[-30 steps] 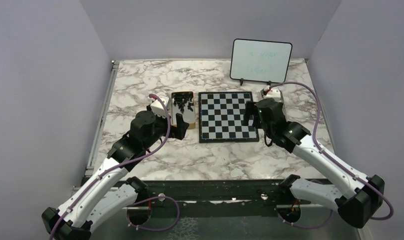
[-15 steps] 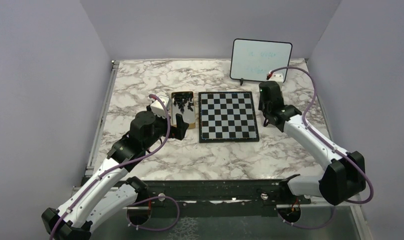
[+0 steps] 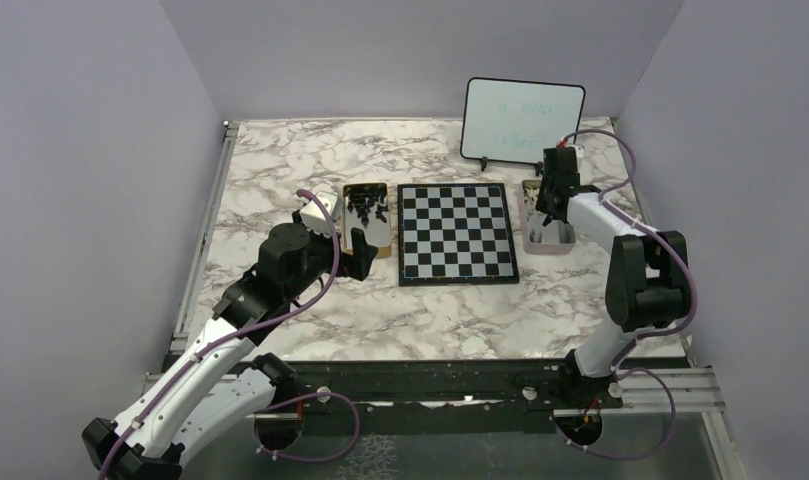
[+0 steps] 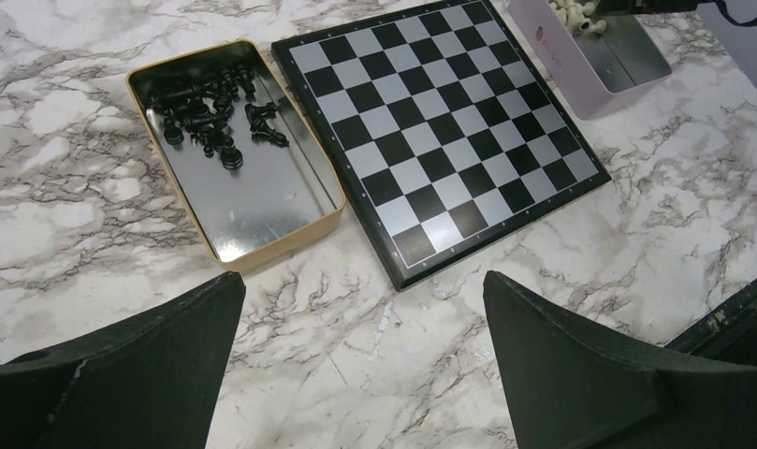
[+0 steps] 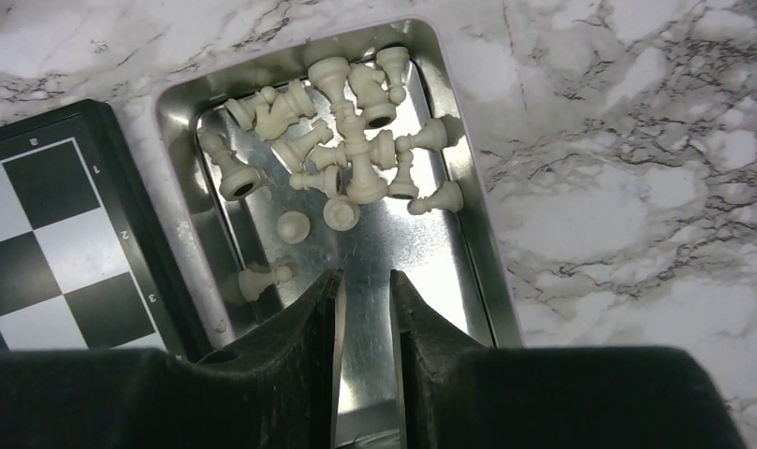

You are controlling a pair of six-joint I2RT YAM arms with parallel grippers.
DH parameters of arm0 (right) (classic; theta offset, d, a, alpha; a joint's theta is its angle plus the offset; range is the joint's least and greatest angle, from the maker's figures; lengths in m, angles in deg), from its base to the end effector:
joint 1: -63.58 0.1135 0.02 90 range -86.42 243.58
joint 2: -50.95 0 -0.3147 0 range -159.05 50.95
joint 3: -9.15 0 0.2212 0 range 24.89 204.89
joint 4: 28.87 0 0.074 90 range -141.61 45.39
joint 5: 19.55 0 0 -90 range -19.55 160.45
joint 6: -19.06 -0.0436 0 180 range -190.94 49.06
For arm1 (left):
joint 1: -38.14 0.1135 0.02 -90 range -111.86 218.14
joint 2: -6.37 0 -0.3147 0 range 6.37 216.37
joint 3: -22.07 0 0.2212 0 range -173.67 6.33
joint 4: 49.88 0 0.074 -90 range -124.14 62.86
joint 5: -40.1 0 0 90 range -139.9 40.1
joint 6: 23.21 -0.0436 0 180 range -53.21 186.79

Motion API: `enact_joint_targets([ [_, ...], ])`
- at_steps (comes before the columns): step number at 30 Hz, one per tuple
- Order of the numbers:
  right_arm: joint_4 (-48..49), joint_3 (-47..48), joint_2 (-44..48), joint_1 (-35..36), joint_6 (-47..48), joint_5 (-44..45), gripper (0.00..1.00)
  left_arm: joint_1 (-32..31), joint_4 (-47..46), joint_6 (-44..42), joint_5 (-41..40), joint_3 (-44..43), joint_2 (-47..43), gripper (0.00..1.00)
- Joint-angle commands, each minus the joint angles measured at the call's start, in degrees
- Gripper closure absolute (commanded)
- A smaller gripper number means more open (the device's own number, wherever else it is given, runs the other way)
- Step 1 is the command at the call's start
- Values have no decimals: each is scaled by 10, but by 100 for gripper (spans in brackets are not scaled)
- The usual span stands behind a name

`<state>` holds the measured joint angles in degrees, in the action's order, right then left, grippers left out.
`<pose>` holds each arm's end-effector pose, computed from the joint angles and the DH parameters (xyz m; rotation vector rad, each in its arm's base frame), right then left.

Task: Set up the chess pieces on the board
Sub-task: Pick up the chess piece from the storage box.

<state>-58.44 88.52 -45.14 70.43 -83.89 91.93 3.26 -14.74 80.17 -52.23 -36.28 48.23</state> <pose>0.3439 0.0252 0.2800 0.2994 2.3049 -0.2732 0.0905 -0.0609 0.3487 0.3326 1.9029 -0.5310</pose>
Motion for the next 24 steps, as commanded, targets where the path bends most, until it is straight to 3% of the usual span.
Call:
enact_joint_targets([
  [1, 49, 18, -25, -12, 2, -54, 71, 3, -6, -7, 14, 8, -14, 1],
  [24, 48, 64, -103, -40, 3, -69, 70, 3, -6, -9, 14, 7, -5, 1],
])
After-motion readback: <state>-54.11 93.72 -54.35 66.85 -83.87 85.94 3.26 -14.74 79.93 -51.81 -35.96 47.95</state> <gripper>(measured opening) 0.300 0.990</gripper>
